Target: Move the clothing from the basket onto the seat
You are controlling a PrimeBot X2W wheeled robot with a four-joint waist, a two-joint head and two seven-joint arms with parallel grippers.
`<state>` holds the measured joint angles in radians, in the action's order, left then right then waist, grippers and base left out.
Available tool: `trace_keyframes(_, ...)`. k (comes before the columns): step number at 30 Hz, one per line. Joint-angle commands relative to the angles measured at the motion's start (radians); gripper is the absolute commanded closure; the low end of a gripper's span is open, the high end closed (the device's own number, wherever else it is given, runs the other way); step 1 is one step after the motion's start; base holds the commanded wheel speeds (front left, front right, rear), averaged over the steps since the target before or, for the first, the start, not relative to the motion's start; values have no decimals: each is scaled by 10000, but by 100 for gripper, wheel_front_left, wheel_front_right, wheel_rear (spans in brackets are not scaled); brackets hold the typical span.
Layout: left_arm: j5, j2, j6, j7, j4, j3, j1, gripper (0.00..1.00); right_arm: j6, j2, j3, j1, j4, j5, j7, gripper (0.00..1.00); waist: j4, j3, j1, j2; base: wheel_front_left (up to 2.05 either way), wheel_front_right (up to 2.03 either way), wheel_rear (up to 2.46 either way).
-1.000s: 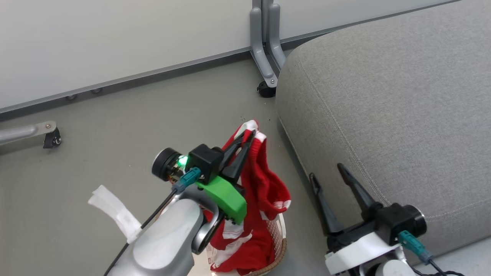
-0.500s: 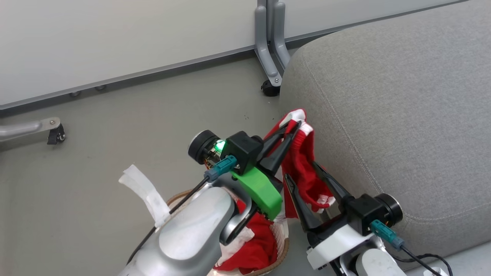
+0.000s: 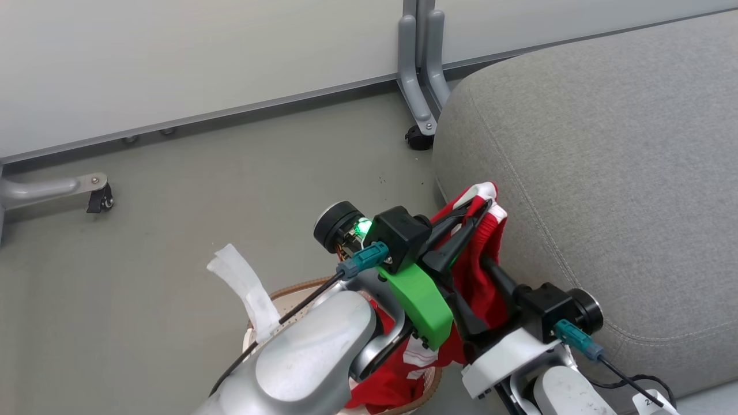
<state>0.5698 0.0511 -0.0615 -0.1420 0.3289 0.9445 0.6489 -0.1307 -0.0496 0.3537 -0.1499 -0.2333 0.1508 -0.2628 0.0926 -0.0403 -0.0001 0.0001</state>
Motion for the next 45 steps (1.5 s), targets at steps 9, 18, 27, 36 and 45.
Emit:
trace_keyframes(9,258,83,176,118,475,20,-120,63,-1,-16,28,80,192,61,-31,100,-108,-151,1,-1,0,0,0)
trace_keyframes(18,410,101,223,39,761,-37,-174,0,-1,-15,-372,182,387,69,-31,100,-104,-249,1,-1,0,0,0)
trace_keyframes(27,479,104,256,-2,817,-16,-77,0,-1,-16,-555,178,402,-29,-31,100,-128,-299,1,-1,0,0,0)
trace_keyframes(36,450,188,379,-4,802,-53,115,0,-1,-16,-671,25,513,-76,-31,100,87,-511,1,-1,0,0,0)
trace_keyframes(45,348,332,440,121,723,26,313,0,-1,-18,-865,-104,1063,-421,-31,100,1086,-899,1,-1,0,0,0)
